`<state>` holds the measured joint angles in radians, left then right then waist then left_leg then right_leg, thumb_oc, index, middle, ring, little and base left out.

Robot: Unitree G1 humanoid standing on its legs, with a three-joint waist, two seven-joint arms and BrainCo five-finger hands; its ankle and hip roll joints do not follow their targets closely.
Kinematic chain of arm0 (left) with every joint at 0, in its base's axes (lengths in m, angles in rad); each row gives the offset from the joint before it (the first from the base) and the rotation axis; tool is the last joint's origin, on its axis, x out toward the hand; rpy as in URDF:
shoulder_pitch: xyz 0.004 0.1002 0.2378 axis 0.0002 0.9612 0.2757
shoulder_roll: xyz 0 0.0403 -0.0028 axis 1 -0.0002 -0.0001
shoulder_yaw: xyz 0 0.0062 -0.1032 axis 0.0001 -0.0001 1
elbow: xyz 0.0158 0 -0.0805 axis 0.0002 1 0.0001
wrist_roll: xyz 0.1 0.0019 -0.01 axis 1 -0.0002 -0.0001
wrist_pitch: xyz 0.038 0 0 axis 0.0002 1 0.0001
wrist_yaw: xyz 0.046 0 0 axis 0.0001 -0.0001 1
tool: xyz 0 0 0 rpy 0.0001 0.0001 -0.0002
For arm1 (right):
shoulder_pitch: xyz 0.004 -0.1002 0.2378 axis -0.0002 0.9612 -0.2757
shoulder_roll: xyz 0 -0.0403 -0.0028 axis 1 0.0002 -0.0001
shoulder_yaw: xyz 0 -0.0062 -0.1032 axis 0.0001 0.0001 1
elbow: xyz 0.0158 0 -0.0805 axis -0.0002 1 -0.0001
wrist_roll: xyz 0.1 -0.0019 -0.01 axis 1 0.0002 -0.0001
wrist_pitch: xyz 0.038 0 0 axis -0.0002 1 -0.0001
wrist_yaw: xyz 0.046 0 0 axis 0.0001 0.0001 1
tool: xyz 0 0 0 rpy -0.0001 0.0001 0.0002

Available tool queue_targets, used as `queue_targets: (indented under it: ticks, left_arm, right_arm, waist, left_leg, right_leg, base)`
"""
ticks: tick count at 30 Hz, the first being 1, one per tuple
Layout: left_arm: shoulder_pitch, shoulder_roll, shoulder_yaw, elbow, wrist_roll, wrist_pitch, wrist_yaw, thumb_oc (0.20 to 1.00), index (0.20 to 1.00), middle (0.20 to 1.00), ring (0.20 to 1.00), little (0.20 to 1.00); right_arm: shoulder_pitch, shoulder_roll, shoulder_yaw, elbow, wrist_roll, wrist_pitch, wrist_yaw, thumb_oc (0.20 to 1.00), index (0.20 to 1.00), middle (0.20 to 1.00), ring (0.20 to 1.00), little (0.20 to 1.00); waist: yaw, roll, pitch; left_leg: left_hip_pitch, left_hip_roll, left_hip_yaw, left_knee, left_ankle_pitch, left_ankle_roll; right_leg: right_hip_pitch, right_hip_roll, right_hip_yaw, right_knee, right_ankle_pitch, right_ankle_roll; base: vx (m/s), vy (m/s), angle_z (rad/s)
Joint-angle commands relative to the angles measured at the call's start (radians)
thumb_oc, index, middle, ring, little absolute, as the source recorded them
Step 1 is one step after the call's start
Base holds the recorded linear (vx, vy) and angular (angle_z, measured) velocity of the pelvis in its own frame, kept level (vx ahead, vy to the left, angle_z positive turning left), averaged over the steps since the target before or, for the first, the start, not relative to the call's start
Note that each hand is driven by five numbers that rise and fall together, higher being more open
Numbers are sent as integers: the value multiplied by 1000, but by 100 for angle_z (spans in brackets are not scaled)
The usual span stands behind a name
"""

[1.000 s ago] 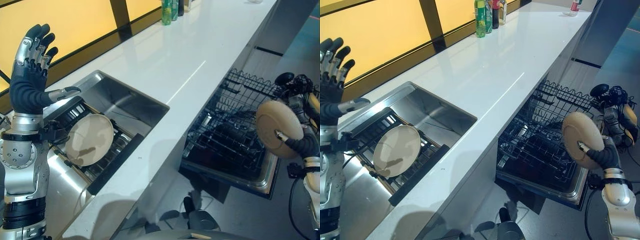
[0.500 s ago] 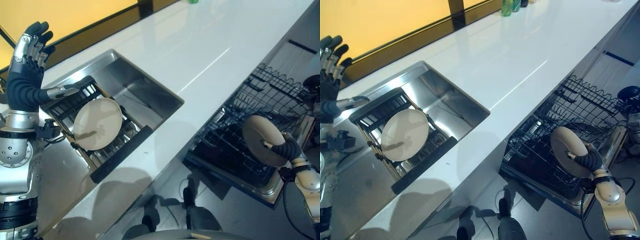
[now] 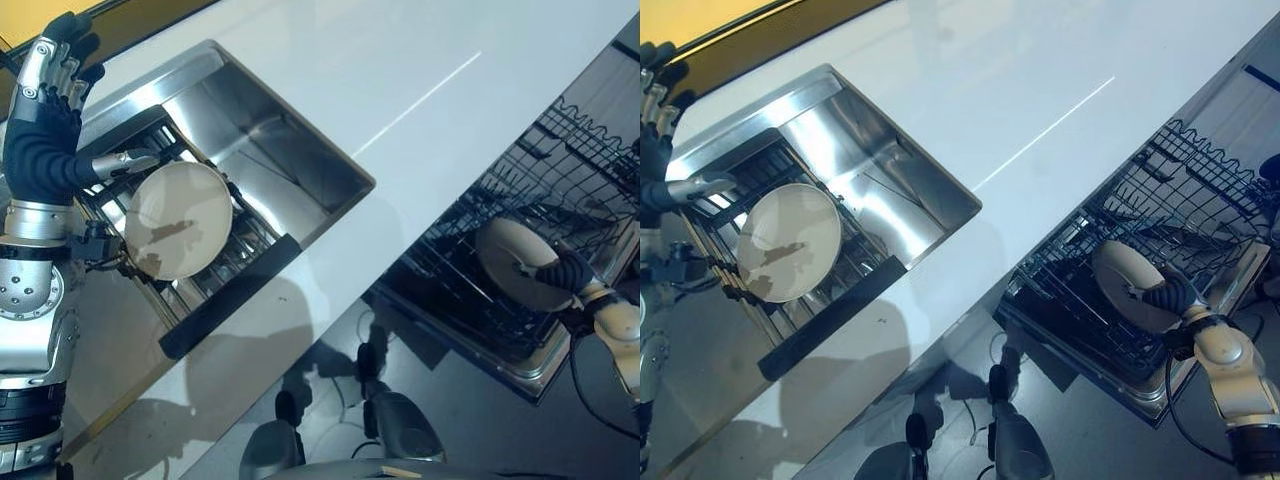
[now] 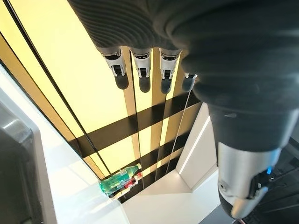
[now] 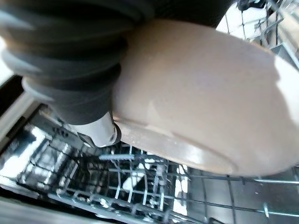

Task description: Pick up plates and place into dishwasher.

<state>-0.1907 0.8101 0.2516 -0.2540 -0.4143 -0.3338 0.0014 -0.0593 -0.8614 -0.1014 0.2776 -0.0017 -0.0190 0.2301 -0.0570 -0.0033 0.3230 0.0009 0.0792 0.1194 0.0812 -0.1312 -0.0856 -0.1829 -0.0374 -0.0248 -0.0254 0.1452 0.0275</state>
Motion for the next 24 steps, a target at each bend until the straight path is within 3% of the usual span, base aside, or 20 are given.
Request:
queue_targets:
  ticks: [1, 6, 8, 11, 16, 24]
  left_arm:
    - [-51, 72, -59, 17, 33, -54, 30, 1000, 1000, 1000, 1000, 1000]
    - [-94, 94, -103, 42, 40, -60, 48, 1000, 1000, 1000, 1000, 1000]
    - [-110, 107, -120, 56, 37, -68, 57, 1000, 1000, 1000, 1000, 1000]
    - [-84, 123, -106, 67, 26, -87, 57, 1000, 1000, 1000, 1000, 1000]
    - [-5, 100, -45, 67, 19, -116, 42, 1000, 1000, 1000, 1000, 1000]
    - [28, 74, -28, 81, 5, -100, -10, 1000, 1000, 1000, 1000, 1000]
  right_arm:
    - [-15, -64, 96, 40, 40, -52, 101, 200, 200, 200, 200, 200]
    - [-76, -96, 187, 99, 79, -65, 178, 200, 200, 200, 200, 200]
    - [-105, -113, 218, 119, 135, -84, 117, 200, 200, 200, 200, 200]
    - [-132, -142, 163, 102, 198, -92, 69, 200, 200, 200, 200, 200]
    - [-84, -146, 54, -30, 175, -134, 150, 200, 200, 200, 200, 200]
    - [-42, -173, -18, -93, 230, -197, 220, 200, 200, 200, 200, 200]
  waist:
    - [22, 3, -35]
    - [36, 2, -14]
    - [40, 5, -5]
    - [38, 4, -4]
    - [29, -2, -20]
    - [28, -21, -72]
  left_leg:
    - [-194, 5, -84, 75, 111, 2]
    - [-219, 12, -97, 105, 115, -6]
    - [-222, 17, -101, 108, 119, -9]
    - [-214, 24, -101, 108, 117, -7]
    - [-198, 30, -98, 104, 112, -8]
    - [-142, 27, -83, 90, 98, -6]
  right_leg:
    - [-3, -22, -62, 183, -195, 21]
    - [-7, -19, -73, 197, -203, 8]
    - [-6, -19, -77, 199, -202, 5]
    - [4, -14, -77, 201, -207, 0]
    - [21, -10, -78, 193, -212, 2]
    - [91, -12, -72, 159, -218, 9]
  base:
    - [7, -90, 12]
    - [10, -77, 4]
    - [24, -58, -1]
    - [62, -30, 3]
    - [77, 22, 0]
    - [122, 36, -1]
